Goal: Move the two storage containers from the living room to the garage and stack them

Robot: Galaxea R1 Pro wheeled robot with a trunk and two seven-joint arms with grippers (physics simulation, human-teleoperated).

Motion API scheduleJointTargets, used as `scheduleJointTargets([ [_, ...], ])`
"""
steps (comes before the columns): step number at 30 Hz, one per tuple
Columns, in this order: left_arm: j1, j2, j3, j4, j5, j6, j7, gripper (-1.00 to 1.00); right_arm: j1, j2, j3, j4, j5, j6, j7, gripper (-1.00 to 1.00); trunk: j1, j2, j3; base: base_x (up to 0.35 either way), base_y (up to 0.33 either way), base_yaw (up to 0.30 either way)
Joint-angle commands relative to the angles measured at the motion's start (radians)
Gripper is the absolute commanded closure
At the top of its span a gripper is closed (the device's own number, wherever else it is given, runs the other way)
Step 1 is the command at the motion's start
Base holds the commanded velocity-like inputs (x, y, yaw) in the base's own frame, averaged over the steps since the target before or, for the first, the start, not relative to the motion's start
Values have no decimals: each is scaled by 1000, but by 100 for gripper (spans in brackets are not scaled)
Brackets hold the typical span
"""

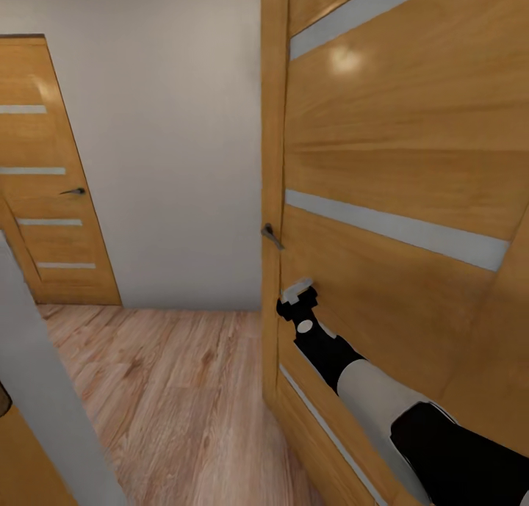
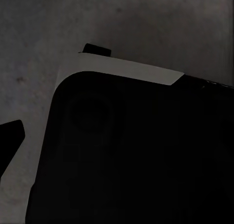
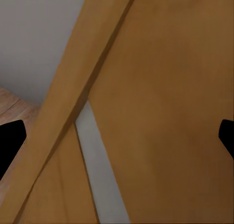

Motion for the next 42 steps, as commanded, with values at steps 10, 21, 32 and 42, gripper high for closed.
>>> scheduleJointTargets([
  [10, 0, 0, 2, 0, 5, -2, 0, -100, -1, 0, -8, 1, 5, 6, -64, -100, 1, 0, -1, 261, 0, 0],
  [21, 0, -1, 1, 0, 4, -3, 0, -100, 24, 0, -8, 2, -2, 9, -82, -100, 1, 0, -1, 124, 0, 45],
  [32, 0, -1, 1, 0, 3, -4, 0, -100, 26, 0, -9, 1, -1, 8, -83, -100, 1, 0, -1, 8, 0, 142],
  [42, 0, -2, 2, 0, 4, -4, 0, -100, 26, 0, -9, 1, -3, 4, -95, -100, 1, 0, -1, 0, 0, 4],
])
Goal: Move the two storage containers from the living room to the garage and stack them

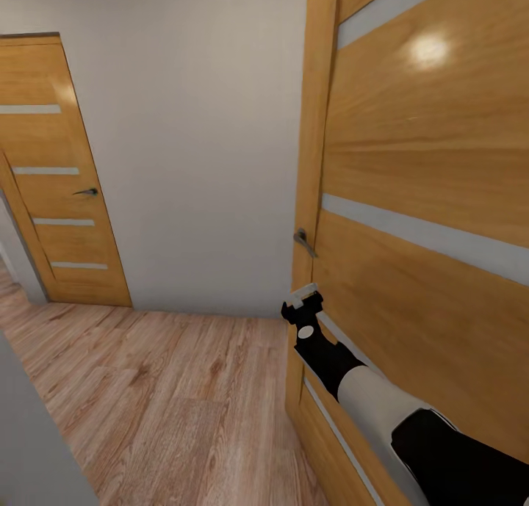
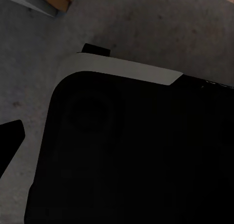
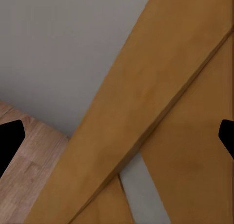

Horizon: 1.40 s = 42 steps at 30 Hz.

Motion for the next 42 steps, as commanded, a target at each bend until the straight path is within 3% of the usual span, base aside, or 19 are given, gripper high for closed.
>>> scheduleJointTargets([
  [1, 0, 0, 1, 0, 5, -3, 0, -100, -1, 0, 4, 1, 7, 4, -6, -100, 0, -1, -1, 0, 0, 0],
  [30, 0, -3, 1, -1, 7, -1, 0, -100, -1, 0, 3, 1, 9, 2, -32, -100, 0, -1, -1, 0, -16, 0],
  [42, 0, 2, 1, 0, 7, -1, 0, -100, -1, 0, 3, 1, 10, 0, -38, -100, 0, -1, -1, 239, 0, 0],
])
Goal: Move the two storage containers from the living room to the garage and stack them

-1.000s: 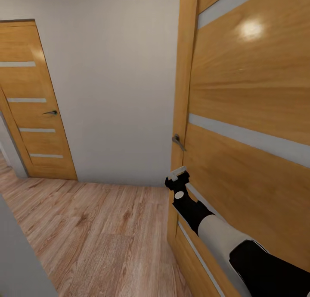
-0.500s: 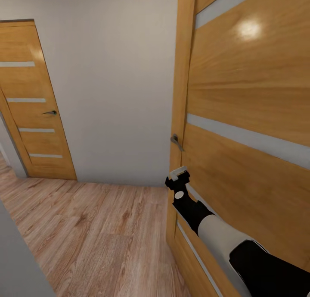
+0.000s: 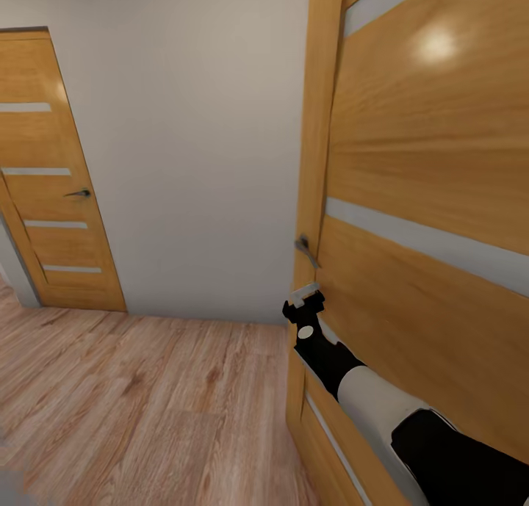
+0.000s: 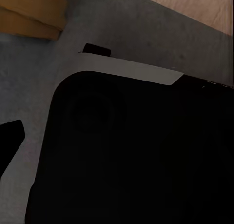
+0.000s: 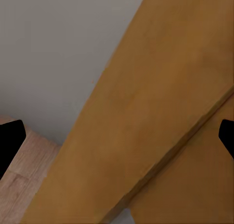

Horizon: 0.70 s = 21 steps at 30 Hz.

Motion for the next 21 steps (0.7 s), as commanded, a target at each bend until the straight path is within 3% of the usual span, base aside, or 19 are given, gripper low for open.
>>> scheduleJointTargets([
  [1, 0, 0, 1, 0, 5, -2, 0, -100, -1, 0, 0, 1, 7, 4, -9, -100, 1, 0, -1, 310, 0, 0],
  [10, 0, 0, 1, 0, 5, -2, 0, -100, -1, 0, -1, 3, 3, 4, -8, -100, 1, 0, -1, 234, 0, 0],
  [21, 0, -1, 1, 0, 5, -2, 0, -100, -1, 0, -7, 3, 3, 3, -7, -100, 1, 0, -1, 22, 0, 0],
])
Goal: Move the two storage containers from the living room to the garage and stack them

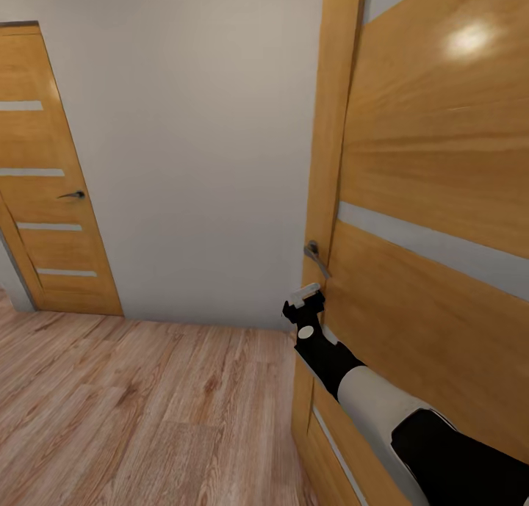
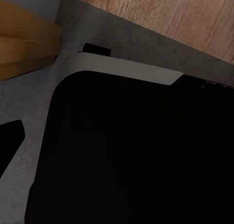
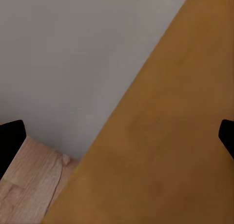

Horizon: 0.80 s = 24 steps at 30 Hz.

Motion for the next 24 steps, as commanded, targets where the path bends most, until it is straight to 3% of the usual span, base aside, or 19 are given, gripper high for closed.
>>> scheduleJointTargets([
  [1, 0, 0, 1, 0, 5, -2, 0, -100, -1, 0, -3, 1, 7, 4, -9, -100, 0, -1, -1, 0, 0, 0],
  [10, 0, -1, 1, 0, 5, -2, 0, -100, -1, -10, -8, 1, 8, 3, -9, -100, 0, -1, -1, 0, 0, 0],
  [14, 0, -2, 1, 0, 5, -2, 0, -100, -1, -37, -24, 1, 8, 3, -9, -100, 0, -1, -1, 0, 0, 0],
  [19, 0, -2, 1, 0, 5, -2, 0, -100, -1, -79, -78, 1, 10, 3, -10, -100, 0, -1, -1, 0, 0, 0],
  [24, 0, -2, 1, 0, 5, -2, 0, -100, -1, -120, -90, 1, 11, 2, -10, -100, 0, -1, -1, 0, 0, 0],
])
